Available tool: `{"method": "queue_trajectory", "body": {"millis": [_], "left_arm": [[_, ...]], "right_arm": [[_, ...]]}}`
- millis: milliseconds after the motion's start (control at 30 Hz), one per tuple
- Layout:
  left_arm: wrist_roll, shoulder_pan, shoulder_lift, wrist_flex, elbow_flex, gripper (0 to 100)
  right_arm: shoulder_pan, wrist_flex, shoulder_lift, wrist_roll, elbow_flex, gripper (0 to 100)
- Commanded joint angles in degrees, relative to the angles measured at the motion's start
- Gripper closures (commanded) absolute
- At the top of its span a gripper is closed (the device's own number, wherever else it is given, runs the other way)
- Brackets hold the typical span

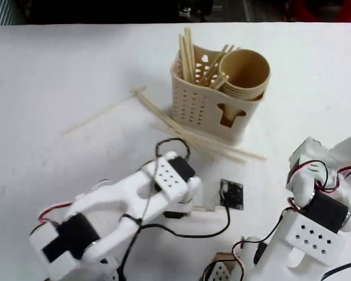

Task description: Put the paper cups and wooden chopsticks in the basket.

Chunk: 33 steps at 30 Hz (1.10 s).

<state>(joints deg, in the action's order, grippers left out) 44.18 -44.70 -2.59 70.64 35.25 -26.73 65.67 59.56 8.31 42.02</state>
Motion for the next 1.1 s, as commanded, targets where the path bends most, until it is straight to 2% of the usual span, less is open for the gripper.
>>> {"method": "queue_trajectory", "body": {"millis": [0, 200, 467, 700, 900, 1067], "left_arm": [[-0.53, 3.82, -7.60, 1.58, 0.88, 98], [-0.26, 11.74, -15.25, 8.00, -2.02, 98], [-0.18, 21.76, -21.14, 11.43, -8.26, 98], [-1.41, 23.96, -27.30, 13.10, -19.08, 98], [-8.00, 23.52, -30.55, 12.48, -30.77, 98], [-16.53, 23.52, -30.55, 3.16, -37.80, 98]], "right_arm": [[-0.57, 0.13, 1.10, -0.09, -2.55, 88.6], [-0.57, 0.13, 1.10, -0.09, -2.55, 88.6], [-0.57, 0.13, 1.10, -0.09, -2.55, 88.6], [-0.31, 0.13, 1.10, -0.09, -2.29, 88.6], [-0.22, 0.13, 1.10, -0.09, -2.29, 88.6], [-0.22, 0.13, 1.01, -0.09, -2.20, 88.6]]}}
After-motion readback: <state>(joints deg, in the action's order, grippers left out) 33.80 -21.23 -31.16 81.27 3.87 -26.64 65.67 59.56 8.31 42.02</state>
